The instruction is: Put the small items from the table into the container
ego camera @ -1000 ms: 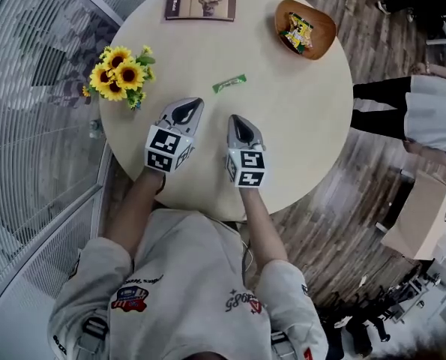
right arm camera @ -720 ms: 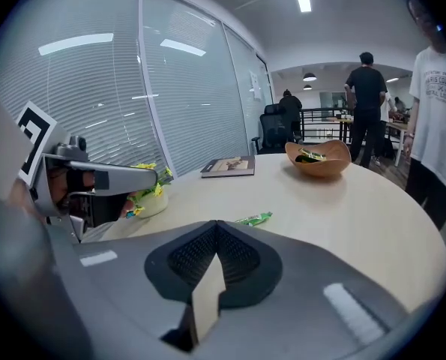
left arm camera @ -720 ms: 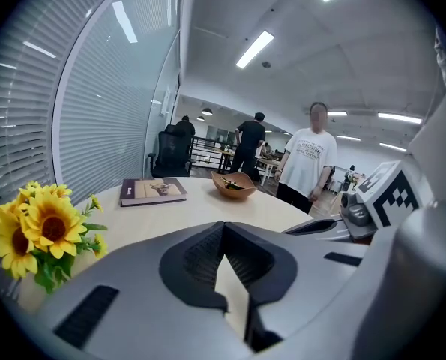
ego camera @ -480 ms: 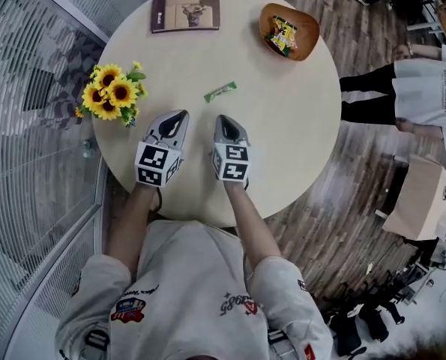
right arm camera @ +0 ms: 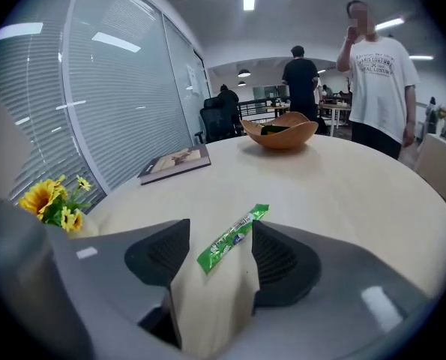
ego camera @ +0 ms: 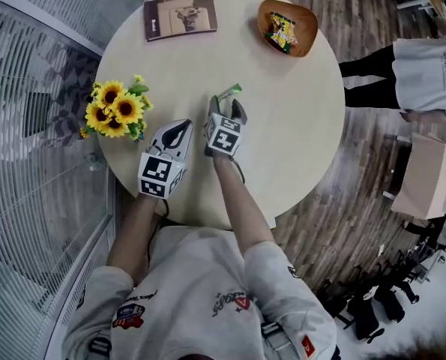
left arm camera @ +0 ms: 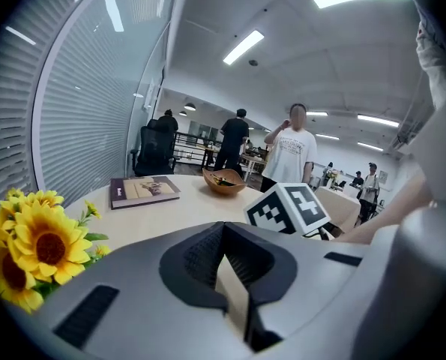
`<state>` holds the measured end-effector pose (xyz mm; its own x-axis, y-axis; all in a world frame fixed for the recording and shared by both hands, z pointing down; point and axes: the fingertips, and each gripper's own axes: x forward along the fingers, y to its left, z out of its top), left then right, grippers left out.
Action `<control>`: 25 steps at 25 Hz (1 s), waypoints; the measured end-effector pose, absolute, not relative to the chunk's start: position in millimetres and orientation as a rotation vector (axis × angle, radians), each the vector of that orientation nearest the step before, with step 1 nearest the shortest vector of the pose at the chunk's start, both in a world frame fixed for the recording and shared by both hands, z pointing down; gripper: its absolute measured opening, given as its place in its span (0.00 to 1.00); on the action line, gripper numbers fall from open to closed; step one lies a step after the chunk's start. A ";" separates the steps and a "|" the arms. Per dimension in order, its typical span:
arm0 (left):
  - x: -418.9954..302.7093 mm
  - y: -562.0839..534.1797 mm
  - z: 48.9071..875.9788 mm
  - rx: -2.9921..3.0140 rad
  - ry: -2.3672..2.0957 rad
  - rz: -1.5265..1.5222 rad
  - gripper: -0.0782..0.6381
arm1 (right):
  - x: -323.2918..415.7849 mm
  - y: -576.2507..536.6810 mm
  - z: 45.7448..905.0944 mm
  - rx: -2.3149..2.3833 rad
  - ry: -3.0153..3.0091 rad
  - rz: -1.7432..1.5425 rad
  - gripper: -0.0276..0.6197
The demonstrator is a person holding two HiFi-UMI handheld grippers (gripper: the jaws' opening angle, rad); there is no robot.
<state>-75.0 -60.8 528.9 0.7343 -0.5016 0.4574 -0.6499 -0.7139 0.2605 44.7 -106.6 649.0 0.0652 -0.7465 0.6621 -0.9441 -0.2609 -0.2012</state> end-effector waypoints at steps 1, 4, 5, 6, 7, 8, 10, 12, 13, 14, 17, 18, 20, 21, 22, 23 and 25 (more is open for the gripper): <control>-76.7 -60.8 529.1 2.530 -0.875 0.502 0.12 | 44.2 -108.9 654.1 2.062 -1.681 0.998 0.40; -81.8 -61.7 531.0 2.529 -0.860 0.506 0.12 | 43.3 -113.9 672.8 2.036 -1.626 1.010 0.40; -83.1 -62.7 531.8 2.529 -0.859 0.507 0.12 | 44.1 -115.2 678.8 2.028 -1.611 1.017 0.40; -84.4 -64.3 532.5 2.528 -0.861 0.506 0.12 | 44.6 -117.0 683.6 2.020 -1.600 1.023 0.40; -85.8 -66.2 533.0 2.528 -0.867 0.504 0.12 | 44.5 -118.8 687.4 2.008 -1.594 1.026 0.40; -87.5 -67.9 533.6 2.525 -0.875 0.502 0.12 | 43.7 -120.0 690.4 1.993 -1.591 1.023 0.40; -90.3 -69.1 535.2 2.513 -0.889 0.501 0.12 | 43.2 -118.7 694.3 1.969 -1.583 1.008 0.40; -91.1 -69.9 536.2 2.505 -0.902 0.500 0.12 | 46.5 -115.0 695.1 1.954 -1.561 0.987 0.38; -91.5 -70.9 536.2 2.503 -0.910 0.499 0.12 | 47.6 -114.1 694.6 1.946 -1.560 0.974 0.36; -92.1 -71.9 536.4 2.501 -0.918 0.500 0.12 | 48.1 -113.8 694.5 1.938 -1.568 0.962 0.35; -93.0 -71.1 536.9 2.490 -0.949 0.502 0.12 | 50.0 -111.7 695.4 1.902 -1.601 0.934 0.29; -93.0 -70.1 536.4 2.485 -0.961 0.501 0.12 | 51.1 -110.7 695.4 1.877 -1.615 0.931 0.22; -92.5 -68.7 535.3 2.475 -0.988 0.503 0.12 | 53.6 -110.2 696.3 1.819 -1.653 0.931 0.16; -91.9 -68.0 535.2 2.470 -1.001 0.506 0.12 | 54.8 -110.6 696.5 1.792 -1.673 0.931 0.15; -91.1 -66.8 535.3 2.463 -1.016 0.509 0.12 | 55.6 -110.5 696.7 1.766 -1.690 0.932 0.14; -90.1 -65.5 535.4 2.456 -1.031 0.509 0.12 | 55.9 -109.3 697.3 1.738 -1.704 0.934 0.14; -87.3 -63.7 534.6 2.443 -1.064 0.502 0.12 | 56.3 -105.1 697.2 1.679 -1.728 0.933 0.13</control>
<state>-87.3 -63.7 534.6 0.6404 -0.5977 0.4822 -0.7522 -0.6148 0.2369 56.3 -105.1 697.2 -0.0676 -0.6123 0.7878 -0.9945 -0.0217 -0.1022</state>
